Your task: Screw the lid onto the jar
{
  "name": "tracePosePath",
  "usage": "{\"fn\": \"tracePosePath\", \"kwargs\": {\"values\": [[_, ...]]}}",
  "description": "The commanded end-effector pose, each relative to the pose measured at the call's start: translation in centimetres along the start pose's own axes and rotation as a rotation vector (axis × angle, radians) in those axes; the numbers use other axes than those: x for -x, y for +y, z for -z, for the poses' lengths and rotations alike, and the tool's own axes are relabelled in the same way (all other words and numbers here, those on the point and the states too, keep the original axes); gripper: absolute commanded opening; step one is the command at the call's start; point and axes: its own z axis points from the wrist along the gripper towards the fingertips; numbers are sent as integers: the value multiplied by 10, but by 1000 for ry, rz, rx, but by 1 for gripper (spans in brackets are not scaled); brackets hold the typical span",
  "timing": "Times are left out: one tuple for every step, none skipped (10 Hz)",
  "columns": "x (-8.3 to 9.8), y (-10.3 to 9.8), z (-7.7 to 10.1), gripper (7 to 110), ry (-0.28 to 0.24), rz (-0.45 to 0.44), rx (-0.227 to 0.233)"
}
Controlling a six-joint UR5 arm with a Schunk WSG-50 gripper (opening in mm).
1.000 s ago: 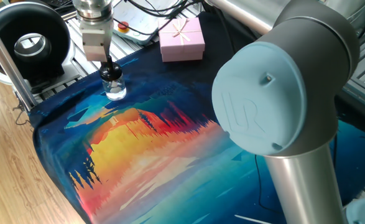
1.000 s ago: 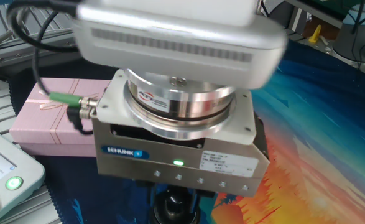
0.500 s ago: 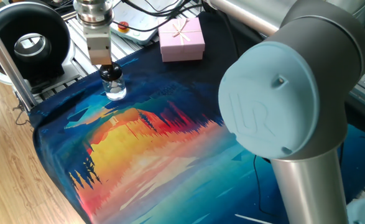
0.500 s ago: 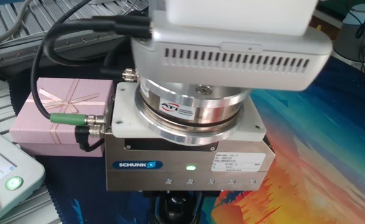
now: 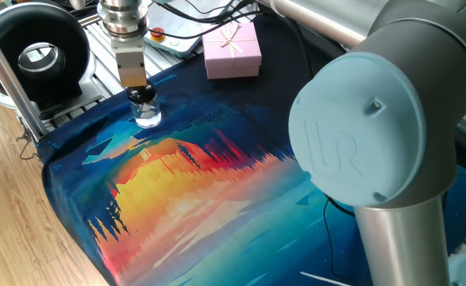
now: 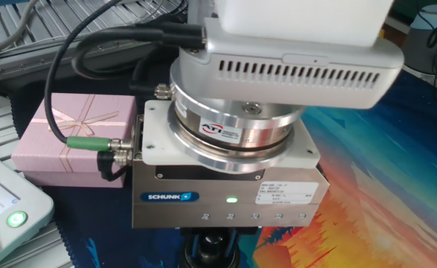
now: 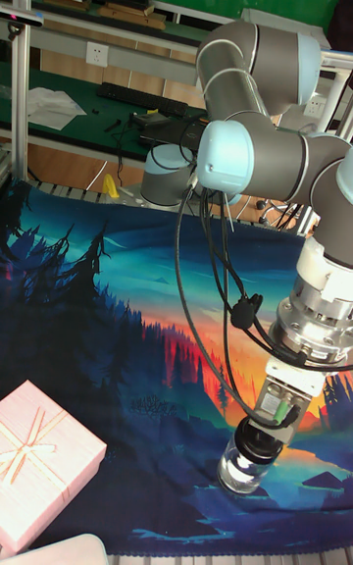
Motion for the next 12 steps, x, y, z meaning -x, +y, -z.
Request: {"fn": "tracePosePath", "kwargs": {"values": [[-4, -2, -1, 22, 2, -25, -13], [-5, -3, 0, 22, 10, -40, -19], [-8, -7, 3, 22, 34, -65, -38], [-8, -9, 7, 7, 54, -93, -51], [-8, -8, 7, 7, 54, -119, -50], [-7, -7, 4, 7, 37, -137, -40], [-9, -9, 1, 7, 28, -149, -33], [-12, -10, 0, 7, 33, -172, -33], [-14, -12, 0, 7, 41, -185, -35], [-14, -13, 0, 7, 41, -186, -32], [-13, -14, 1, 7, 39, -196, -27], [-14, -15, 1, 7, 41, -226, -29]]}}
